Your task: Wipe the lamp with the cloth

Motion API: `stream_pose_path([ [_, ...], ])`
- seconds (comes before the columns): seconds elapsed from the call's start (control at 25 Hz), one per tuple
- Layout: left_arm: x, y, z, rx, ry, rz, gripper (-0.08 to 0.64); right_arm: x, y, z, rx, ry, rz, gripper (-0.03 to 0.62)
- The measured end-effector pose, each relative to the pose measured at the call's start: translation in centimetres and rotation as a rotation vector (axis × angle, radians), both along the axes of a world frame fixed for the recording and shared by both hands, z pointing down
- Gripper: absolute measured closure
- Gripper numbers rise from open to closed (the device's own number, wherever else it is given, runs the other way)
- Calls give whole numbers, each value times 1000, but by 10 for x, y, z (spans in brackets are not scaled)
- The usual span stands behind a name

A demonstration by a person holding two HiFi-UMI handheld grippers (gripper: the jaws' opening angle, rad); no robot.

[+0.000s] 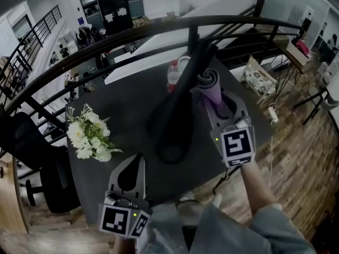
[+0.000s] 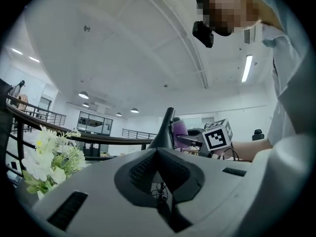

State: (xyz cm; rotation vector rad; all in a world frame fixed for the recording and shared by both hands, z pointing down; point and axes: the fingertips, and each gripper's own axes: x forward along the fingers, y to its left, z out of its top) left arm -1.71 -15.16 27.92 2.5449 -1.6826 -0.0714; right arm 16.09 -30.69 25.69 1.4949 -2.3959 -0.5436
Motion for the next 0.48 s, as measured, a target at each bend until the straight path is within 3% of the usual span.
stream_pose_path([
  [0.2, -2, -3, 9, -29, -17, -81, 555, -4, -15, 3, 16, -24, -75, 476],
  [0.48, -4, -4, 19, -83, -24, -170, 555, -13, -15, 39, -34, -4, -156, 476],
])
